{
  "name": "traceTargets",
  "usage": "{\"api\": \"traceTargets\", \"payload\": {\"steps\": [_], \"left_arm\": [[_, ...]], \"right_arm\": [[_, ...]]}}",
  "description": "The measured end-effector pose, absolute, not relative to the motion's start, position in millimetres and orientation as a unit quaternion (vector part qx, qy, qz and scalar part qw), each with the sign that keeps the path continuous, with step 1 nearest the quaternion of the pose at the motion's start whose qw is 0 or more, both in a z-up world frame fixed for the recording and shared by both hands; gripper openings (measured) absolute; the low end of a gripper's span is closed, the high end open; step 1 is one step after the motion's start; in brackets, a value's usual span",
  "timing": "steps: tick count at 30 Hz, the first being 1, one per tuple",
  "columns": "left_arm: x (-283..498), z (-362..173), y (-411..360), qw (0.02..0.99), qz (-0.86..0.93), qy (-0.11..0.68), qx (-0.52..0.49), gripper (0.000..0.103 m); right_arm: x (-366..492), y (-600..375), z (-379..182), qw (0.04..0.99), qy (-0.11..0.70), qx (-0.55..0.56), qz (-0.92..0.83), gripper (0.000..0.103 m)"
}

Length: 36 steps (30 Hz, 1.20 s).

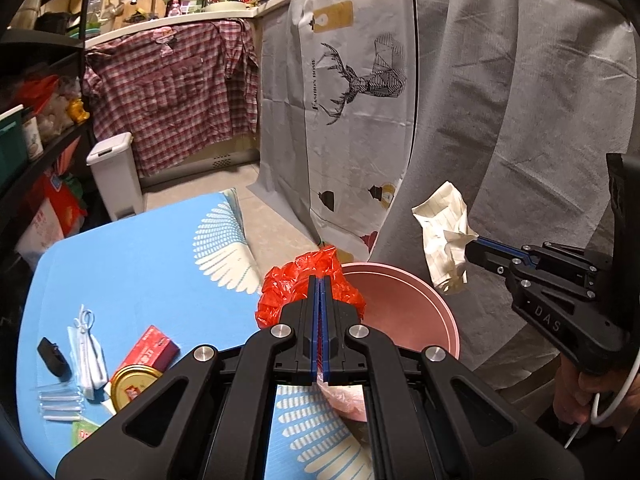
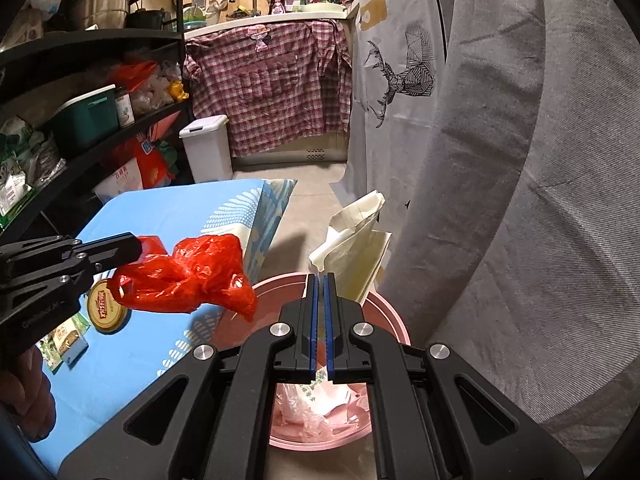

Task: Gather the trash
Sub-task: 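Carry the red bag over the bin with the left gripper while the right holds the wrapper, then open both grippers to drop the red bag and wrapper into the bin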

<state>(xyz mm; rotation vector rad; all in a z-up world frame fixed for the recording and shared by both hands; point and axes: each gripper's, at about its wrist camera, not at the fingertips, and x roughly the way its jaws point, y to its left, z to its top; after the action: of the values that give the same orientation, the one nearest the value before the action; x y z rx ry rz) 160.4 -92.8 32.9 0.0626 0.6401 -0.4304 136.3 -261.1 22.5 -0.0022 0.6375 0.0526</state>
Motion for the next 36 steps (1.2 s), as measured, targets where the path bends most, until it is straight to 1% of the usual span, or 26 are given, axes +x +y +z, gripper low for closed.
{"api": "traceTargets", "payload": {"steps": [5,7,8,9,10,11,12,13,19,24,28,36], "left_arm": [[165.3,27.8,-102.1,0.921,-0.219,0.320,0.031,0.001],[167.5,24.9,-106.1,0.913,-0.239,0.330,0.026,0.001],[168.4,24.2,-106.9,0.909,-0.246,0.335,0.023,0.002],[169.4,23.2,-107.8,0.906,-0.252,0.339,0.020,0.005],[170.7,22.3,-107.5,0.906,-0.250,0.341,0.020,0.008],[171.2,22.3,-105.5,0.909,-0.243,0.340,0.020,0.016],[171.4,22.2,-103.9,0.910,-0.240,0.338,0.016,0.022],[172.9,22.7,-100.1,0.910,-0.237,0.339,0.009,0.022],[175.2,24.4,-80.8,0.916,-0.218,0.337,-0.005,0.022],[172.2,31.9,-62.9,0.923,-0.200,0.329,-0.006,0.022],[167.2,41.4,-39.8,0.930,-0.182,0.318,-0.012,0.022],[162.0,52.8,16.8,0.942,-0.133,0.308,-0.023,0.022]], "right_arm": [[141.8,-264.5,18.1,0.947,0.320,0.004,0.023,0.004],[143.6,-265.5,15.8,0.946,0.324,0.005,0.022,0.007],[144.3,-265.7,14.9,0.945,0.326,0.005,0.021,0.007],[146.0,-266.4,13.5,0.943,0.331,0.005,0.019,0.009],[146.8,-267.1,12.6,0.942,0.334,0.007,0.019,0.014],[146.4,-267.6,12.5,0.943,0.333,0.009,0.016,0.019],[146.2,-268.4,12.9,0.944,0.331,0.009,0.014,0.033],[145.3,-268.9,14.0,0.945,0.326,0.010,0.010,0.042],[142.1,-269.3,16.3,0.948,0.319,0.009,0.010,0.043],[135.2,-261.7,25.8,0.955,0.296,0.007,0.023,0.043],[128.9,-247.0,33.5,0.961,0.274,-0.003,0.034,0.043],[120.9,-210.4,50.2,0.969,0.238,0.010,0.071,0.042]]}}
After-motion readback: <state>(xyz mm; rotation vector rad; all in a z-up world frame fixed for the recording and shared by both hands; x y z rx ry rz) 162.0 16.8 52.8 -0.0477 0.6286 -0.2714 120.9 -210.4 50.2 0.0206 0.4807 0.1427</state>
